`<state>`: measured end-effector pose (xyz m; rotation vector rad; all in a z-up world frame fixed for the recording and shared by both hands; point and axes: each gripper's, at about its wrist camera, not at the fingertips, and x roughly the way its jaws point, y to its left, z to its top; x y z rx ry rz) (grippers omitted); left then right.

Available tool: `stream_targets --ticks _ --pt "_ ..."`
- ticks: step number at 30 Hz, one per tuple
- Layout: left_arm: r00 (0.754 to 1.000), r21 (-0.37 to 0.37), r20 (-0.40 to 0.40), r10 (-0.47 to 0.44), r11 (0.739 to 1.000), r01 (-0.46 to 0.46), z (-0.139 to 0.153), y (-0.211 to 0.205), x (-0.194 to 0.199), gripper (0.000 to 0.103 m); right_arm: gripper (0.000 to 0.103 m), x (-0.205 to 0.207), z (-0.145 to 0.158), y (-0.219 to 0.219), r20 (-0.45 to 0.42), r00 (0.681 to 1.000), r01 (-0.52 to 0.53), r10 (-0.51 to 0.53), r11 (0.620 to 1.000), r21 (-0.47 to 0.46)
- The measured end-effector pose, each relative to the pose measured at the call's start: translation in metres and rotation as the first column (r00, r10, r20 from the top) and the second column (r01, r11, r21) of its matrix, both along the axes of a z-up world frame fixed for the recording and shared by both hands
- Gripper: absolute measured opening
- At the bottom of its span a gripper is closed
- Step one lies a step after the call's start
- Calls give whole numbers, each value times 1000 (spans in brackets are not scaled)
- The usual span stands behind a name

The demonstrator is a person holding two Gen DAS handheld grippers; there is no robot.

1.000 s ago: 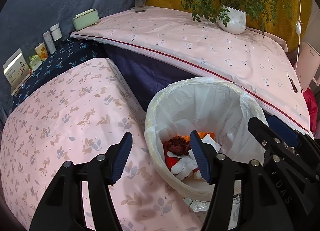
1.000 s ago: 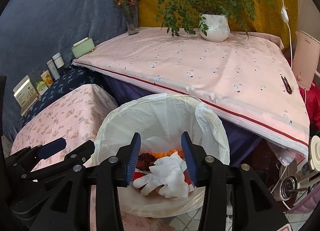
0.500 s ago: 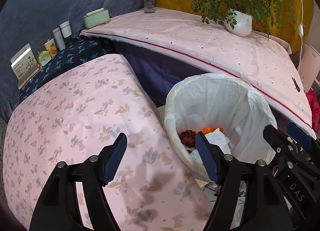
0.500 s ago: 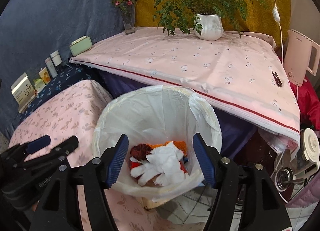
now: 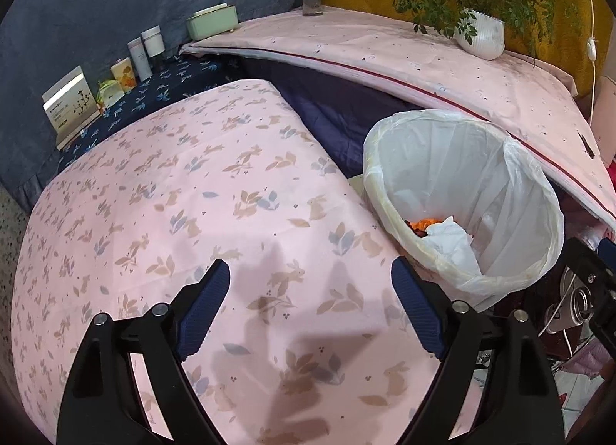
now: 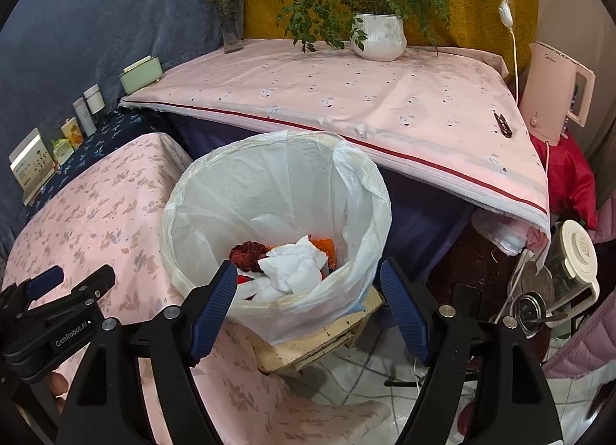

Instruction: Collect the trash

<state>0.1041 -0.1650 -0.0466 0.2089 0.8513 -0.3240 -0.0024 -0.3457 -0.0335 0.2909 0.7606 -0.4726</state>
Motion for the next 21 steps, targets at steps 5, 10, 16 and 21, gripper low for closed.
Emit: stream_targets --ticks 5,10,16,21 --pt "1000 7 0 18 1000 -18 -4 9 -6 85 73 -8 -3 0 -10 1000 18 -18 1000 25" --pt "999 -1 -2 33 999 -33 -4 15 -10 86 73 -12 -8 6 -22 1000 18 -17 1000 25" --pt "999 3 4 41 999 -41 -2 15 -15 86 73 -18 -7 11 -22 1000 15 -15 1000 12" --pt "999 10 14 47 999 -47 1 14 -24 89 73 -23 -3 16 -11 1000 4 -4 1000 -1"
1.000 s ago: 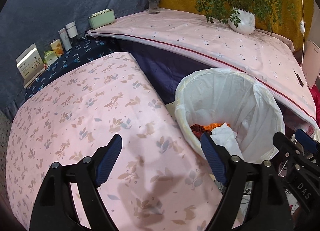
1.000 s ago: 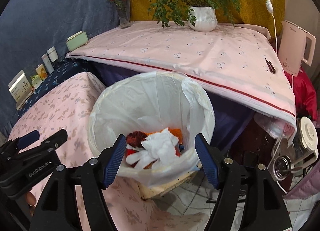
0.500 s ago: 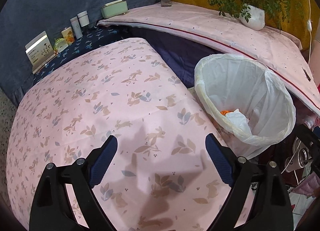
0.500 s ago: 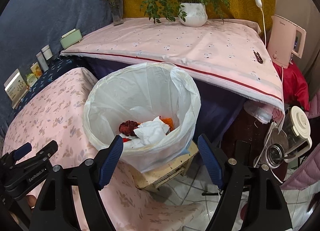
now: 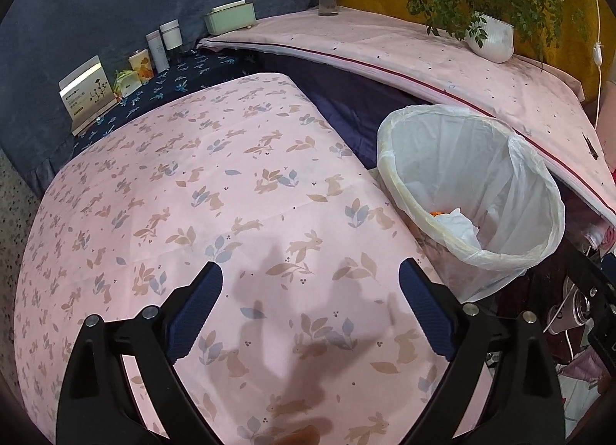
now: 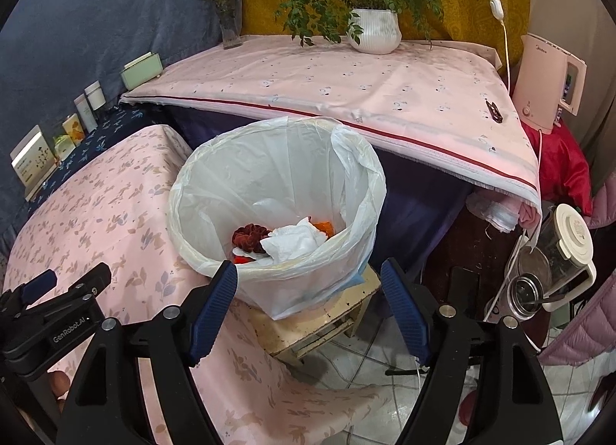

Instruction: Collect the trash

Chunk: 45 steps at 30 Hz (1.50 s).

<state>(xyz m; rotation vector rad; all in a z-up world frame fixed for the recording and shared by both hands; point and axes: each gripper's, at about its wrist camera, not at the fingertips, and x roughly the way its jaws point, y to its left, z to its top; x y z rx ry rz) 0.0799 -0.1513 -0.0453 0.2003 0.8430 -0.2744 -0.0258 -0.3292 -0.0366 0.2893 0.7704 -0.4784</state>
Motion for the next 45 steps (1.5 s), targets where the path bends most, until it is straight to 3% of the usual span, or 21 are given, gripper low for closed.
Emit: stream_targets --ticks 20,33,45 --pt "1000 4 6 10 1000 -10 2 0 -16 91 74 -3 -7 18 -20 999 -47 46 999 -15" --pt "1000 -5 6 24 1000 -24 5 1 -17 93 84 -3 -2 21 -12 999 -46 46 998 -38" --pt "999 -4 10 35 999 -35 6 2 -16 93 84 -3 -6 19 -17 999 -38 37 999 -34"
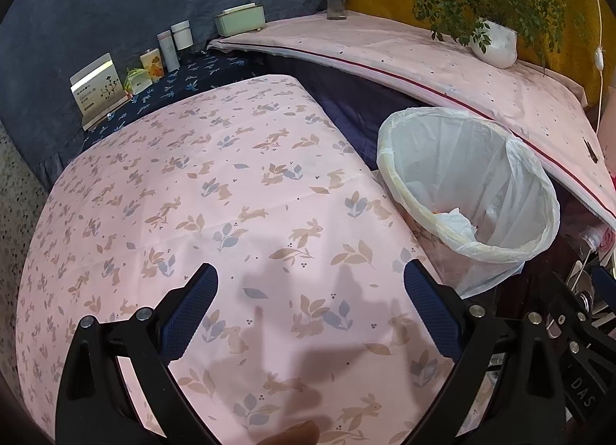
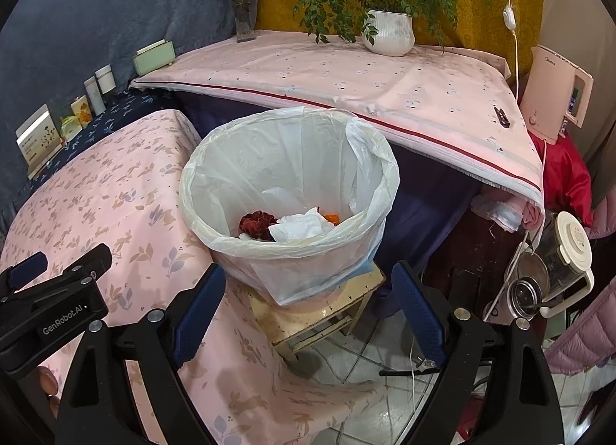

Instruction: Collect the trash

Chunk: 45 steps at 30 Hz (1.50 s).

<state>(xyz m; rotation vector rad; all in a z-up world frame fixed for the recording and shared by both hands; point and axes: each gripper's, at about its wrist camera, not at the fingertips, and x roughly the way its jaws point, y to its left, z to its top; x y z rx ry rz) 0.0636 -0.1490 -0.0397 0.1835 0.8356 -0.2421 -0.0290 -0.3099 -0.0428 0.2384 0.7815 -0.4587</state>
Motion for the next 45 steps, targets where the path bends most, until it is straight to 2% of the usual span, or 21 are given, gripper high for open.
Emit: stream_targets --ticks 12,20,27,45 --pt "1000 1 -4 -2 1000 2 0 -3 2 93 84 1 0 0 4 1000 -1 1 1000 -9" --pt "1000 1 0 0 1000 0 0 -2 1 93 89 1 -2 -3 -4 1000 11 -11 1000 2" --pt "1000 -1 -2 1 1000 -1 -1 -2 1 93 89 2 -4 -1 13 999 -33 33 999 9" --pt "1000 -6 -13 -14 1000 14 -5 -5 -1 93 89 4 -4 0 16 999 -32 32 999 9"
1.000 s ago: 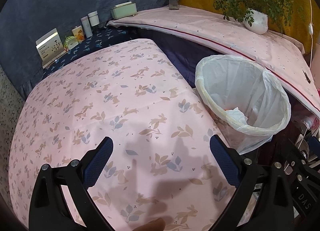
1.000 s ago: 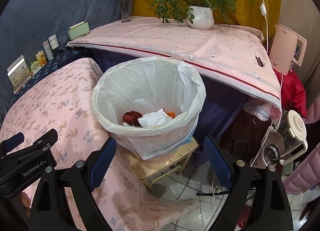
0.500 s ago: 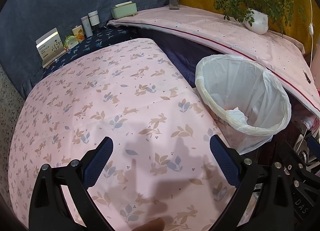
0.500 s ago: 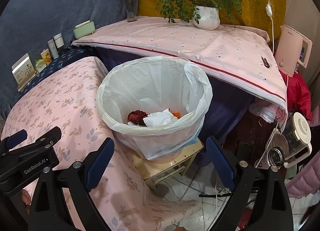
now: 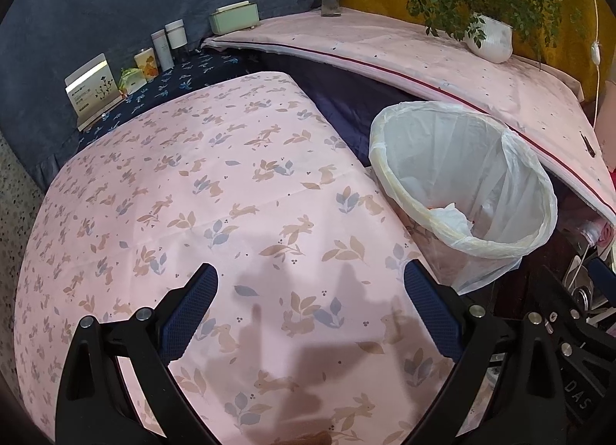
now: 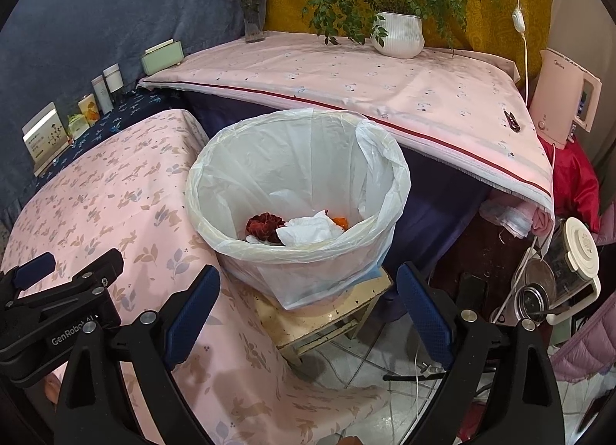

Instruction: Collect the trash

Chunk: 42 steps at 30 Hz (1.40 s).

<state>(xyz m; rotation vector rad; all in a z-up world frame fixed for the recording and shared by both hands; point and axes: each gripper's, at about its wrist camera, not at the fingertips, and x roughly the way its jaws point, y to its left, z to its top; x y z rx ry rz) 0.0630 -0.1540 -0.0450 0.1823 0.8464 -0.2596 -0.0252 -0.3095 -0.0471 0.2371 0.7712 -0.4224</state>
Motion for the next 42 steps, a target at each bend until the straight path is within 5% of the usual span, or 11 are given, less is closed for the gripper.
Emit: stream_targets --ticks 42 --pt "1000 -5 15 13 1000 -13 6 4 -4 93 89 0 3 2 -7 1000 2 -2 1000 -11"
